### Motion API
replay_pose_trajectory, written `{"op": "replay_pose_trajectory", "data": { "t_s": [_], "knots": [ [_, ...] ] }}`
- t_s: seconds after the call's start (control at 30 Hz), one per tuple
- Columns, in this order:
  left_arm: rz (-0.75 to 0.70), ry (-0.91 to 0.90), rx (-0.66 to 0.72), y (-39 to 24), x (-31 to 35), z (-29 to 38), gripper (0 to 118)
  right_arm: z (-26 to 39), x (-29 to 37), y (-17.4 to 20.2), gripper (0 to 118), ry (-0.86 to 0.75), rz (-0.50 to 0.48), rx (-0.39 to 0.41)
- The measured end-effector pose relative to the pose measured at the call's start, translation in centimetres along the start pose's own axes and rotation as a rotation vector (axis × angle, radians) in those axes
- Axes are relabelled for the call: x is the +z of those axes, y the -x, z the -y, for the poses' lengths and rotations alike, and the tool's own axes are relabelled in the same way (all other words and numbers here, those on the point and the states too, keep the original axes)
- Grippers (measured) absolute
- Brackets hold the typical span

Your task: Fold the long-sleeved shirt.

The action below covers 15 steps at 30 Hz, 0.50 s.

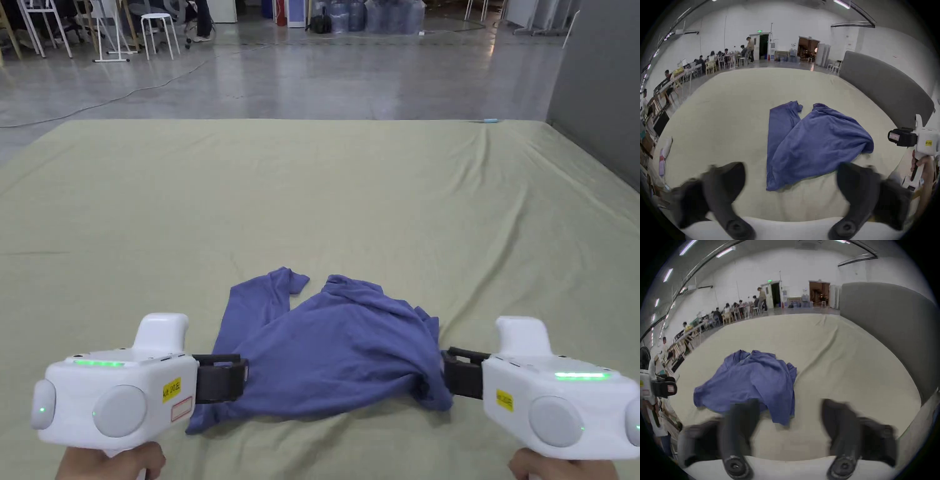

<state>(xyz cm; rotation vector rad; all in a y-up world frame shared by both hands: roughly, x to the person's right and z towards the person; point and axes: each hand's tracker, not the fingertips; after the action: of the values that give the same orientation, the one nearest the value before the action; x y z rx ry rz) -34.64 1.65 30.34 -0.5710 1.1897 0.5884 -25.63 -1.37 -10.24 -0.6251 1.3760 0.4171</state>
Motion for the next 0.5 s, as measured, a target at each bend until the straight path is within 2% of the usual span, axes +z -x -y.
{"op": "replay_pose_trajectory", "data": {
  "t_s": [0.03, 0.07, 0.1, 0.17, 0.23, 0.27, 0.33, 0.37, 0.47, 0.5],
  "knots": [
    [-0.001, -0.003, -0.007, -0.1, 0.4, 0.0, 54, 0.2, 0.4, -0.1, 11, 0.001, -0.004, -0.001],
    [-0.002, -0.019, -0.019, 0.0, 0.5, -0.1, 4, 0.3, 1.1, -0.1, 0, 0.007, 0.003, -0.002],
    [-0.009, -0.023, -0.027, 0.0, 0.3, -0.2, 0, 0.7, 1.1, 0.1, 0, 0.019, 0.053, -0.002],
    [-0.016, -0.027, -0.030, -0.4, 0.1, 0.3, 0, 0.9, 1.0, 0.2, 0, 0.038, 0.012, 0.014],
    [-0.005, -0.001, -0.014, 0.1, -1.0, -0.1, 0, 1.0, 1.1, -0.1, 0, 0.043, 0.000, -0.010],
    [-0.009, -0.005, 0.011, 0.2, -1.5, 0.3, 4, 1.0, 1.1, 0.0, 0, 0.040, -0.014, -0.020],
    [-0.012, -0.011, 0.035, 0.9, -3.1, 0.1, 101, 0.9, 1.0, -0.1, 0, 0.044, -0.023, -0.014],
    [-0.029, 0.005, 0.051, 1.2, -4.3, -0.1, 118, 0.9, 1.0, 0.0, 0, 0.042, -0.020, -0.010],
    [-0.075, 0.075, 0.035, 1.3, -7.3, 0.3, 112, 0.7, 0.8, -0.1, 0, 0.045, -0.020, -0.007],
    [-0.075, 0.108, 0.021, 1.4, -8.4, 0.4, 106, 0.6, 0.7, -0.1, 0, 0.047, -0.019, -0.007]
  ]
}}
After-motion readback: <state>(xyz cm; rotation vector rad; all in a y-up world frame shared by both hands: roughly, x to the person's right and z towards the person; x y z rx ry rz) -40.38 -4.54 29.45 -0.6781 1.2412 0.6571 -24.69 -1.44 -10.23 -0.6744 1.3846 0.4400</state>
